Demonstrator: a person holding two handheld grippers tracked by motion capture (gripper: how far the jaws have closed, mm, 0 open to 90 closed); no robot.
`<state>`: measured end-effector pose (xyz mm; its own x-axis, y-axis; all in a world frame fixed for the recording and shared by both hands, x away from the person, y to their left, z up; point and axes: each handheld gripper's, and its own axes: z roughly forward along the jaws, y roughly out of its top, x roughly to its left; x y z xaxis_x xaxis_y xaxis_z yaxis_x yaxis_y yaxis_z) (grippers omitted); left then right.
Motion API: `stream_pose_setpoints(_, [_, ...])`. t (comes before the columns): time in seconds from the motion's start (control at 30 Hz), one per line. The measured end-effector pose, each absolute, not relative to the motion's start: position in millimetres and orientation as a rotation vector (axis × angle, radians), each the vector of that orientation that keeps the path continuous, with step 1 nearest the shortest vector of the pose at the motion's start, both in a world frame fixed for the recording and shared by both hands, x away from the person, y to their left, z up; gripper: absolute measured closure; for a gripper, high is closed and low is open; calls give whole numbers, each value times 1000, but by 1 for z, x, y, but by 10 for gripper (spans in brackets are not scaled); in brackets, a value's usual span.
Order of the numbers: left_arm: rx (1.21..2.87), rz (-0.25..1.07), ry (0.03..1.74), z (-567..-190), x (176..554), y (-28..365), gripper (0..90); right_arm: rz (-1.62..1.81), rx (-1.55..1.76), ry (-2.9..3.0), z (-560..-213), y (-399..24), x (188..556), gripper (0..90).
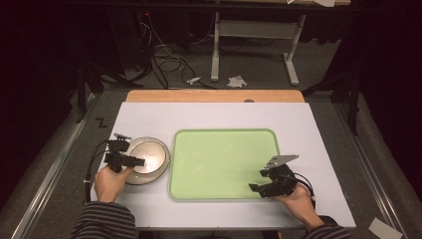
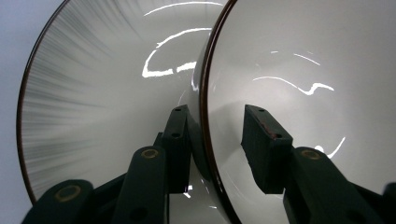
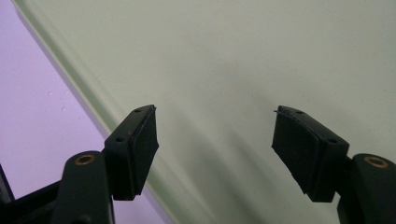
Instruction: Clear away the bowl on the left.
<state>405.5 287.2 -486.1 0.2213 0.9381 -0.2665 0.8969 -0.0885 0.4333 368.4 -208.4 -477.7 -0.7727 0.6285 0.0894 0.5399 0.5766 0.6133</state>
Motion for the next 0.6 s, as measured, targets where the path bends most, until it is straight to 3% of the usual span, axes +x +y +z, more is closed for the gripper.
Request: stream_pose_setpoints(0.6, [1984,77,1684,-487,406,288,683,947,990,2665,-479,-206,368,325])
